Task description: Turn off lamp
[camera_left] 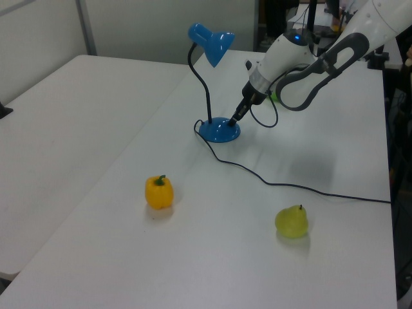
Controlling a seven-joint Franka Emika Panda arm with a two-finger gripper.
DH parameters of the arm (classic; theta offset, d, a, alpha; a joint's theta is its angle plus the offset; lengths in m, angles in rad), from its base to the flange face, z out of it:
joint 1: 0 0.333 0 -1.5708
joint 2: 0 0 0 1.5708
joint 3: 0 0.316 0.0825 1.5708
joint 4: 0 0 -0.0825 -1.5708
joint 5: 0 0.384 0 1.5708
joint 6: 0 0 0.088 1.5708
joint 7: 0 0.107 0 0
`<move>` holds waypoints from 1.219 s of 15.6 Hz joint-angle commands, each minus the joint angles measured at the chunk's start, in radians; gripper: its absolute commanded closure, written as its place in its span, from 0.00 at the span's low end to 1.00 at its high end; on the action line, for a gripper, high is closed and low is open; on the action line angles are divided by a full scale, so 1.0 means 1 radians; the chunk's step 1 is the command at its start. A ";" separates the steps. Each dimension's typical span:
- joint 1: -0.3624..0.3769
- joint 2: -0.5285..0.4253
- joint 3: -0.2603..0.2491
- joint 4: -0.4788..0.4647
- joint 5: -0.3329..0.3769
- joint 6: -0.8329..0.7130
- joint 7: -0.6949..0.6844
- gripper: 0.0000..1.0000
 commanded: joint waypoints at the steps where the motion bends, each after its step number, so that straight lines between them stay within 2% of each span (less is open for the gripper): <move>1: 0.002 0.021 -0.003 0.002 -0.019 0.017 0.011 1.00; 6: -0.001 -0.022 -0.003 -0.035 -0.021 -0.007 0.014 1.00; 8: 0.000 -0.061 -0.003 -0.055 -0.021 -0.068 0.008 1.00; 13: 0.005 -0.179 -0.003 -0.049 -0.021 -0.450 -0.026 0.98; 14: 0.005 -0.206 -0.005 -0.044 -0.021 -0.529 -0.026 0.86; 16: 0.005 -0.261 -0.003 -0.040 -0.022 -0.666 -0.028 0.50; 17: 0.006 -0.287 -0.003 -0.037 -0.022 -0.734 -0.028 0.43; 18: 0.005 -0.314 -0.003 -0.032 -0.022 -0.798 -0.028 0.26; 19: 0.006 -0.339 -0.003 -0.022 -0.022 -0.861 -0.026 0.00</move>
